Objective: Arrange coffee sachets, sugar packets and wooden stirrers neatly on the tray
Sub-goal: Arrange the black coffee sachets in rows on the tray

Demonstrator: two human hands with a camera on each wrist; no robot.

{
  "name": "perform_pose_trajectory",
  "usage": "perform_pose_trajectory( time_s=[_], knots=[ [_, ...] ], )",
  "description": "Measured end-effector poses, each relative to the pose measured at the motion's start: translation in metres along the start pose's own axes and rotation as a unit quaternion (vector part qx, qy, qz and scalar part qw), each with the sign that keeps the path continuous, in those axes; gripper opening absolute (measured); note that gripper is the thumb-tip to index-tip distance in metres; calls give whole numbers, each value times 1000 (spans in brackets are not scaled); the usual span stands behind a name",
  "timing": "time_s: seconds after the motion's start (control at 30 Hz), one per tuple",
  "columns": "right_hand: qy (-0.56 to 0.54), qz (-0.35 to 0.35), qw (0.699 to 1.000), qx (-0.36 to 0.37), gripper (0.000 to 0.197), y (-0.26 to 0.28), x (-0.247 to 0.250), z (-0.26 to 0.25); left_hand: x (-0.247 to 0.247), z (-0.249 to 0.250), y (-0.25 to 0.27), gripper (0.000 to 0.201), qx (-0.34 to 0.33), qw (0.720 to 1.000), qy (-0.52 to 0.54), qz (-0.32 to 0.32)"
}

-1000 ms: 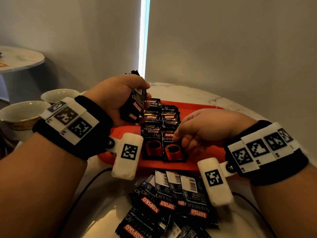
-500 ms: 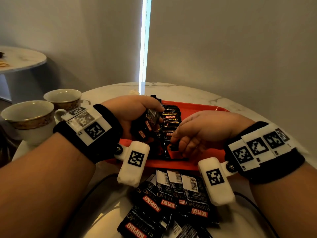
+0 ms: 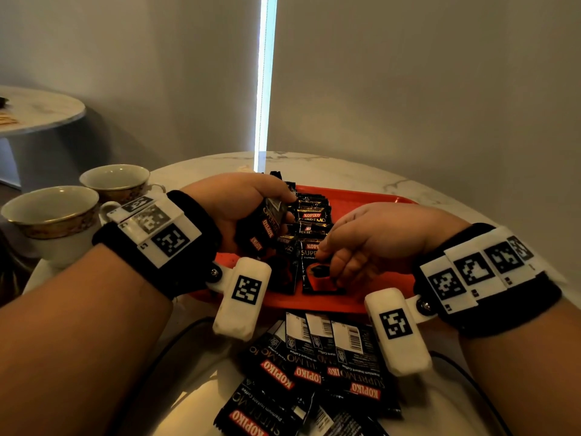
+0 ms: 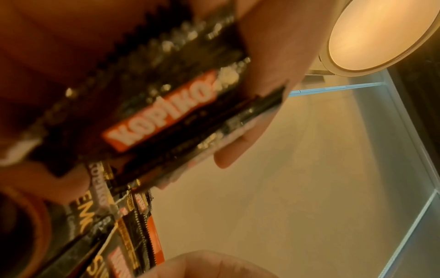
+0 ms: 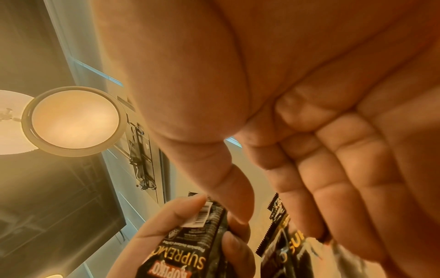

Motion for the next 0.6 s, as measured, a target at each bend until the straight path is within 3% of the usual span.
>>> perform_pose_trajectory(
  time_s=[0.13,0.33,0.6],
  knots=[
    [0,1,1000,-7,22,1,3,0,-2,1,3,22,-3,1000,8,-4],
    [-27,82,996,-6,24,12,31,7,-19,6,1,32,-44,996,59,-46],
    [-47,63,997,-10,32,5,24,9,-30,2,-5,26,-69,994,84,-34]
  ],
)
Point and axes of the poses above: each hand's wrist, its own y-axis away from the middle knuckle, its own x-axis out of the back of the hand, z = x × y, the point moved 8 cm from there along -y, towards the middle knuckle, and after that the axes turned 14 degrees about -z, right-handed, at the moved point
